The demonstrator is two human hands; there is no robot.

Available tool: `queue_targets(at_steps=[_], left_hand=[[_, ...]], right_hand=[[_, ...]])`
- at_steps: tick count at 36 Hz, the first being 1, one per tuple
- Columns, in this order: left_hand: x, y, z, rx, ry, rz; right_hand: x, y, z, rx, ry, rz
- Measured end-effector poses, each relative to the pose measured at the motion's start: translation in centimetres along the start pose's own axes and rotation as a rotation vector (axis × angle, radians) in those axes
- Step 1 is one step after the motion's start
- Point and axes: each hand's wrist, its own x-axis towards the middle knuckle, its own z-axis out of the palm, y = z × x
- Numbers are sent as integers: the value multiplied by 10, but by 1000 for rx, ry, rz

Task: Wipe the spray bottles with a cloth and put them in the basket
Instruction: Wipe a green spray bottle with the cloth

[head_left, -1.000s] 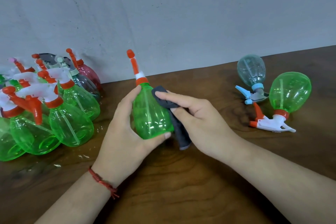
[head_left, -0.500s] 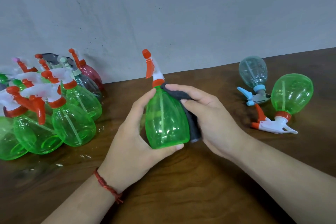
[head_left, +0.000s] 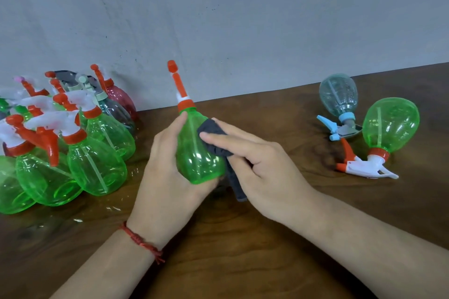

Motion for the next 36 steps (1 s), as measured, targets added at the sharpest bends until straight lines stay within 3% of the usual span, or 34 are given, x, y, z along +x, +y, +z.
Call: queue_targets(at_steps=[5, 9, 13, 18, 21, 29, 36], left_hand=[[-5, 11, 9, 71, -150, 141], [-7, 14, 14, 30, -139, 112], [-5, 6, 10, -176, -95, -21], [0, 1, 3, -221, 82, -157], [2, -3, 2, -262, 106, -222], [-7, 12, 8, -318, -132, -107], [-6, 17, 2, -312, -256, -66]], right_hand=[[8, -6, -14, 258, 99, 269], [11, -5, -21, 395, 108, 326], [8, -3, -14, 420, 65, 255], [-1, -1, 1, 274, -28, 100], [-3, 2, 5, 210, -75, 78], [10, 7, -9, 583, 97, 349], [16, 13, -20, 834, 78, 396]])
